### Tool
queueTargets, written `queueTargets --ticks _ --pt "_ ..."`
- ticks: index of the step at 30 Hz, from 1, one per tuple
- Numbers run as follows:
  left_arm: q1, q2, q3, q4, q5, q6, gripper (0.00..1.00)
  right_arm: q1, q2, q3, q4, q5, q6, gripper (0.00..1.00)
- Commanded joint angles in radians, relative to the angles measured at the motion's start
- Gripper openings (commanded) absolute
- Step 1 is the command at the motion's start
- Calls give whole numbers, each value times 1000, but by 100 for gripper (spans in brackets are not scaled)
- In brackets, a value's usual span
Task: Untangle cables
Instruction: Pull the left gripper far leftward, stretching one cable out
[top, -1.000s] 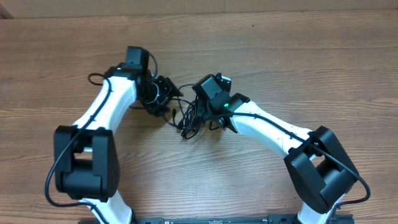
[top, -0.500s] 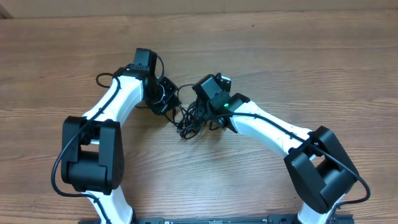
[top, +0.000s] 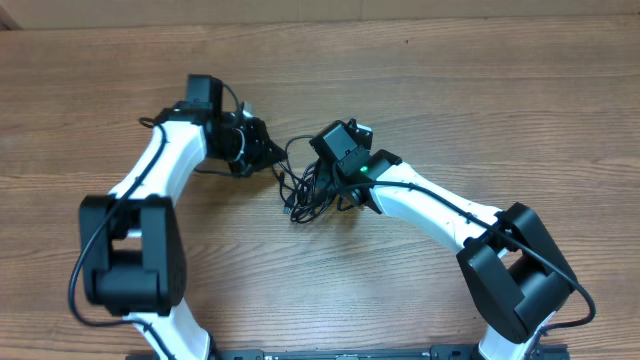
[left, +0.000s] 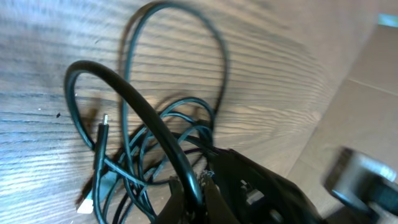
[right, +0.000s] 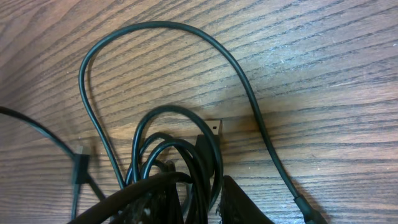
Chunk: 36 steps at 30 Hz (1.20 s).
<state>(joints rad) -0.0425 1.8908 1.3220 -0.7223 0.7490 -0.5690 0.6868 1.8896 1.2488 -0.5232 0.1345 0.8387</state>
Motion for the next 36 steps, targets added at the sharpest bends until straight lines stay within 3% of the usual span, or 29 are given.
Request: queueTargets --ticks 1,12,20,30,36 --pt "34 -153 16 -8 16 80 4 -4 -13 -1 2 5 2 23" --pt "140 -535 16 -23 -134 74 4 -4 -13 -1 2 5 2 18" --pt "208 -798 17 108 -219 36 4 -4 -13 -1 2 5 2 18" --pt "245 -1045 17 211 -627 -23 4 -4 -13 -1 2 13 2 18" --pt "245 -1080 19 291 -698 -23 4 -4 -13 -1 2 25 2 18"
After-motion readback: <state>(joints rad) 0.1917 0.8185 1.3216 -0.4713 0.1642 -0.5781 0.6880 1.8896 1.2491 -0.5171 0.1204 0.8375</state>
